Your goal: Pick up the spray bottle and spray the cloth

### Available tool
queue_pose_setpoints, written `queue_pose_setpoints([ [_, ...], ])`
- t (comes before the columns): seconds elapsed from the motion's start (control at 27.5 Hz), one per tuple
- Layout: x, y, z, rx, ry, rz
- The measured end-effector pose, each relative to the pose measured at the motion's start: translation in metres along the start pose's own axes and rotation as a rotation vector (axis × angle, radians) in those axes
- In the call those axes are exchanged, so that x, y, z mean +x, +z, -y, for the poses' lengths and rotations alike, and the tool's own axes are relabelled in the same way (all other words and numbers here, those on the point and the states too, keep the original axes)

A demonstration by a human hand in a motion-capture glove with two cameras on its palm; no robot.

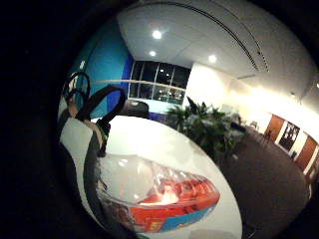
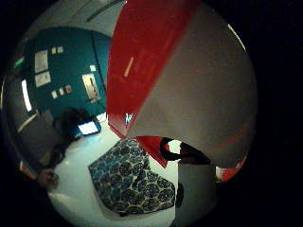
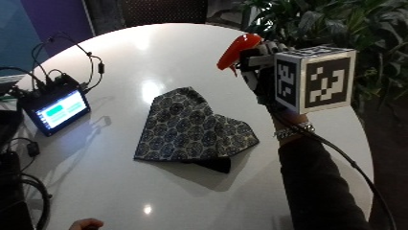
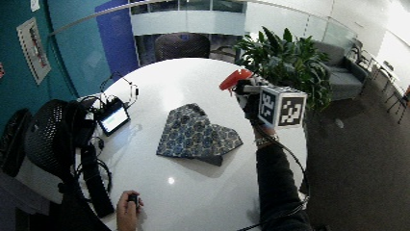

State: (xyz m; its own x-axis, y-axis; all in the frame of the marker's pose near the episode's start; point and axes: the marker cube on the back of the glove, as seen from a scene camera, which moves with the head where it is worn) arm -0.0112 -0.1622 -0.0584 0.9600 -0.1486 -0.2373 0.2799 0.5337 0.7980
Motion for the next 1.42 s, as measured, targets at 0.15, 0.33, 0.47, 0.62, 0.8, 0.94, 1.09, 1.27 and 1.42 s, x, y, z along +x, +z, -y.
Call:
queue_pose_setpoints([
  [0.15, -0.012, 0.002, -0.004, -0.030, -0.152, -0.063],
  [0.33, -0.022, 0.003, -0.004, -0.050, -0.316, -0.128],
  [0.47, -0.035, 0.003, -0.009, -0.042, -0.469, -0.164],
  [0.62, -0.045, 0.005, -0.017, -0.024, -0.589, -0.206],
  [0.8, -0.060, 0.011, -0.019, 0.008, -0.728, -0.258],
  [0.94, -0.069, 0.018, -0.024, 0.006, -0.860, -0.318],
  [1.09, -0.073, 0.023, -0.031, -0.004, -0.945, -0.359],
  [1.27, -0.074, 0.026, -0.038, -0.021, -0.960, -0.365],
  [1.42, -0.075, 0.029, -0.039, -0.031, -0.942, -0.359],
])
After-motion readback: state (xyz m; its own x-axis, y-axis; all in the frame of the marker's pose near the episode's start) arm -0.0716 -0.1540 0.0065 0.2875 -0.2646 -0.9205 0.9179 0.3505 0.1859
